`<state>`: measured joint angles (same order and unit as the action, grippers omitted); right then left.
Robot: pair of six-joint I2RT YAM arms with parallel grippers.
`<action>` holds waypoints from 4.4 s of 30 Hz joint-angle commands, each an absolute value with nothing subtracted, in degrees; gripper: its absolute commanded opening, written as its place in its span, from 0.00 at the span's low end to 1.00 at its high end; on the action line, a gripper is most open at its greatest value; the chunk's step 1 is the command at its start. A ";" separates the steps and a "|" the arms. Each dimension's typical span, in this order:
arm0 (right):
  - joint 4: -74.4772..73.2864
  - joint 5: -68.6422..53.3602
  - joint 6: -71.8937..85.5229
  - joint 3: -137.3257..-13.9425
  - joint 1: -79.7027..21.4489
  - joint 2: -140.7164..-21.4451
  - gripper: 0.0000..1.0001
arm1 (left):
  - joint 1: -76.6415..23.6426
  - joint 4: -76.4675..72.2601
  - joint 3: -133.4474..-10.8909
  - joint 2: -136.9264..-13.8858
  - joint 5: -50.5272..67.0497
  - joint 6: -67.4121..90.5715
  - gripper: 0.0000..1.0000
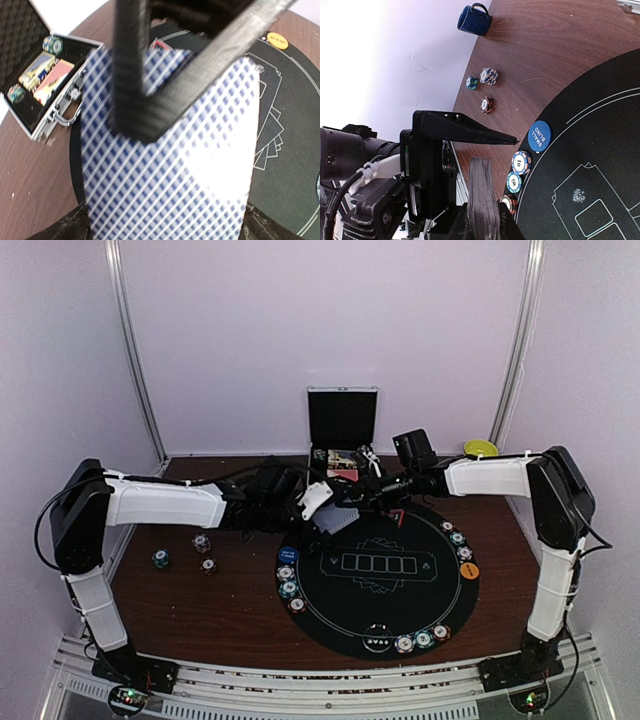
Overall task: Distribute texas hold em gaming equipment
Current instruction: Pass from the right arm to the left, then pick up the poker card from the face-down deck piles.
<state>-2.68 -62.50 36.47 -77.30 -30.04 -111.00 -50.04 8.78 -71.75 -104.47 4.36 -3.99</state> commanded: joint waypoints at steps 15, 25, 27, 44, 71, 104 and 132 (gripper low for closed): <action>11.57 -60.22 47.78 -69.54 -31.52 -110.09 0.00 | -50.45 -19.95 -60.21 -101.22 15.65 -2.57 0.98; 17.43 -59.74 52.02 -66.49 -31.90 -108.83 0.00 | -50.36 -21.23 -59.49 -103.41 17.13 -1.55 0.98; 18.15 -60.06 52.69 -66.20 -31.99 -108.81 0.00 | -50.37 -21.39 -59.59 -103.99 16.63 -1.48 0.98; 19.20 -61.34 53.76 -65.62 -33.11 -107.29 0.00 | -47.48 -20.01 -60.54 -106.15 19.82 -1.70 0.98; 10.92 -60.51 47.71 -68.60 -34.38 -109.16 0.00 | -46.48 -20.65 -60.87 -106.83 24.10 -1.22 0.75; 0.29 -59.32 37.75 -73.87 -34.12 -112.92 0.42 | -50.72 -8.72 -63.98 -106.38 11.72 5.73 0.54; -16.20 -59.37 21.36 -80.82 -36.56 -118.48 0.48 | -53.53 -13.04 -55.45 -100.67 7.79 9.01 0.53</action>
